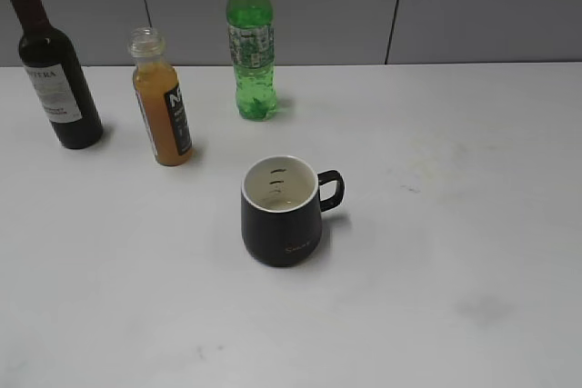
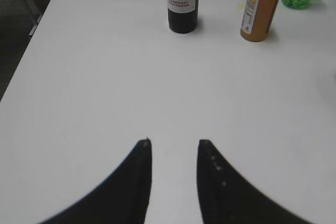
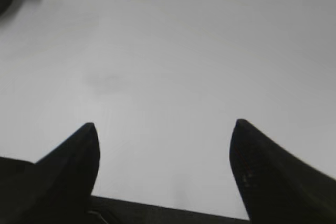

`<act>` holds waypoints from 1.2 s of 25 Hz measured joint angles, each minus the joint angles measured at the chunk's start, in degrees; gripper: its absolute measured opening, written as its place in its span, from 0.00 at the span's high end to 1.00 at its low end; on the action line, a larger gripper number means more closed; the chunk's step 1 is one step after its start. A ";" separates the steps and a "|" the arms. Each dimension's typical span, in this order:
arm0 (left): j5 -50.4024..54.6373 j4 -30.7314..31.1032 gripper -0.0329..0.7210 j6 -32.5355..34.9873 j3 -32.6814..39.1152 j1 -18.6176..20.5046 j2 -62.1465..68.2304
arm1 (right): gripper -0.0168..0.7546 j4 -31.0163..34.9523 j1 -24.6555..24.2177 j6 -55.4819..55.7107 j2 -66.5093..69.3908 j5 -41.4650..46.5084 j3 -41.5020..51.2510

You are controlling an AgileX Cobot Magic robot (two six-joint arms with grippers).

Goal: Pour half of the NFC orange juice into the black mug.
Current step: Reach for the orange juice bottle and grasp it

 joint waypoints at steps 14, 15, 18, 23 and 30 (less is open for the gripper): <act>0.00 0.00 0.64 0.00 0.00 0.00 0.00 | 0.22 2.04 -9.05 -6.50 -18.22 -3.37 3.35; 0.00 0.00 0.64 0.00 0.00 0.00 0.00 | 0.22 2.74 -9.20 -6.50 -18.28 -3.24 3.92; 0.00 0.00 0.64 0.00 0.00 0.00 0.00 | 0.22 3.54 -9.49 -7.48 -18.28 -3.24 4.24; 0.00 0.00 0.64 0.00 0.00 0.00 0.00 | 0.22 4.03 -9.49 -7.62 -18.28 -3.24 4.24; 0.00 0.00 0.64 0.00 0.00 0.00 0.00 | 0.22 4.03 -9.49 -7.74 -18.28 -3.24 4.24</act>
